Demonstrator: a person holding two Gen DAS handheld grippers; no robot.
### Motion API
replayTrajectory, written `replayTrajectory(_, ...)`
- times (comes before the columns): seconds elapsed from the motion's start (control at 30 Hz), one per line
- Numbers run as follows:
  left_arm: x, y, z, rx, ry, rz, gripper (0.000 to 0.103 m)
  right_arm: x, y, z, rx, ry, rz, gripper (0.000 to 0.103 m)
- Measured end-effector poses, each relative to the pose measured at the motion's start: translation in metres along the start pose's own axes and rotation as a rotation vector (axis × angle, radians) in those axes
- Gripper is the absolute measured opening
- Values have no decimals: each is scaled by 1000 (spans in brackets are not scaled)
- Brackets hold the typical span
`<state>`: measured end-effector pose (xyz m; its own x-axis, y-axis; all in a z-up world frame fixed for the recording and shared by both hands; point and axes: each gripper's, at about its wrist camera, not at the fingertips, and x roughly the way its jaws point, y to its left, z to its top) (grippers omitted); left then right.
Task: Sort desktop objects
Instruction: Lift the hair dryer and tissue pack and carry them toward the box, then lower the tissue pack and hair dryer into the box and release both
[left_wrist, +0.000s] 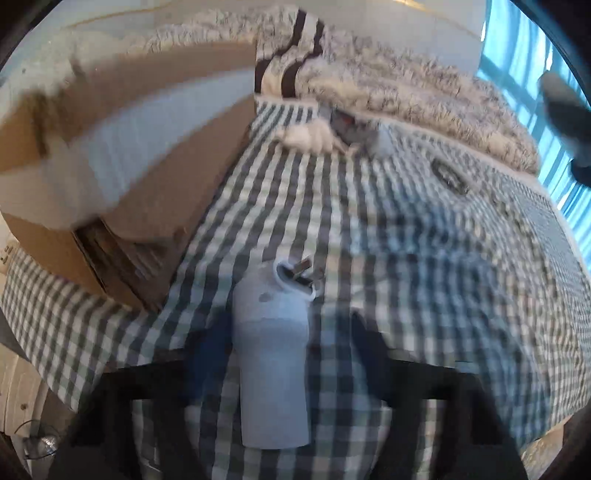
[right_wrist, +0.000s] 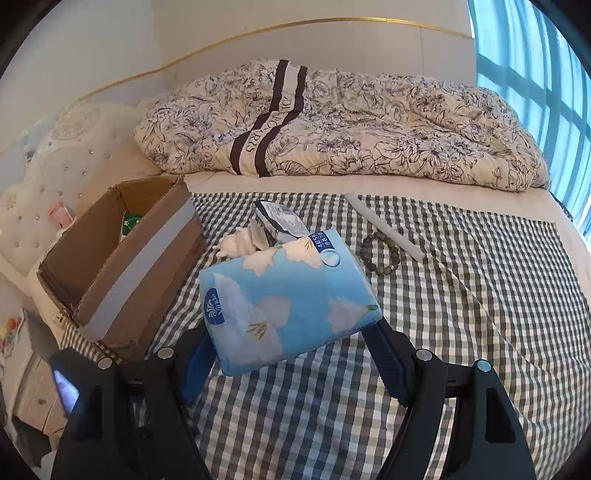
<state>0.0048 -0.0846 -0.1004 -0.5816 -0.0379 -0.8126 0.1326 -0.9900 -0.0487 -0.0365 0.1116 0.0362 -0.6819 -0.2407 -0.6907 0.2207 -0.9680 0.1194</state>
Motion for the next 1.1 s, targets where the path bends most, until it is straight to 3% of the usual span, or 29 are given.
replayTrajectory(0.33,-19,-10,-1,30,-25,-34,44,-5,1,-2,1,-6,1,75)
replayTrajectory(0.67,-97,-35,47,70,-203,-125,44,-26,7,13,-12,-48,-1,75)
replayTrajectory(0.87,-123,11,105,-59,-261,-60,44,-25,39,50,-55,-74,39,75)
replayTrajectory(1.1,-128,92,143,-171,-306,47,44,12,138,101,-171,-37,222,75)
